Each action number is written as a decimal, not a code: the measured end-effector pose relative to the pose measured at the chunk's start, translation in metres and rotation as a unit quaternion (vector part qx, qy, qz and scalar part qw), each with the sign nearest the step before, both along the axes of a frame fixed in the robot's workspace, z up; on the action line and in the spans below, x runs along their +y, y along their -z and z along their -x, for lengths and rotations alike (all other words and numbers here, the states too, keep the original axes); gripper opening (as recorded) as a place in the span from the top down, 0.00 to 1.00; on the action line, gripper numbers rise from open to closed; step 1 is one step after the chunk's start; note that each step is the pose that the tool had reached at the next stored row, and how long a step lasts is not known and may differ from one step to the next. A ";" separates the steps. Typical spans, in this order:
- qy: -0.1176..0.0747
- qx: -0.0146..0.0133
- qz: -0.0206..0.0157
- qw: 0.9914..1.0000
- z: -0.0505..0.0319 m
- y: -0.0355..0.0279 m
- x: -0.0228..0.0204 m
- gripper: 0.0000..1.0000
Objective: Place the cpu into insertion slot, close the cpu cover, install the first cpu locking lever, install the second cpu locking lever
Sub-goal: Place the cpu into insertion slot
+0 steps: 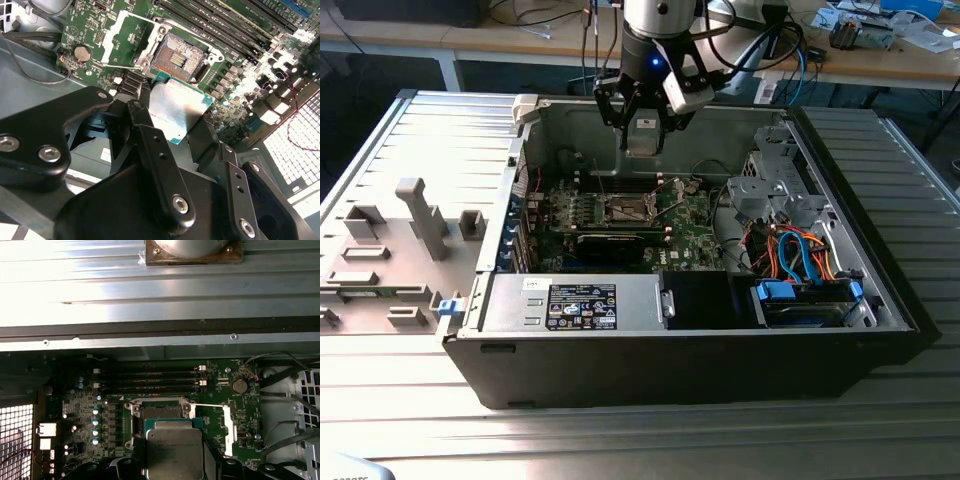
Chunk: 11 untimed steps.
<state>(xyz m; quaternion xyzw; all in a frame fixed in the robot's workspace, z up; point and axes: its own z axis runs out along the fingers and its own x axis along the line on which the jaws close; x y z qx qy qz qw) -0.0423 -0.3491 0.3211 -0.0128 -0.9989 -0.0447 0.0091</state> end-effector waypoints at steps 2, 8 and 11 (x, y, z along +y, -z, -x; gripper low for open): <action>0.000 0.000 0.000 1.000 0.0000 0.0008 0.0000 0.46; 0.000 0.000 0.000 1.000 0.0000 0.0031 0.0000 0.46; 0.000 0.000 0.000 1.000 0.0001 0.0044 0.0000 0.46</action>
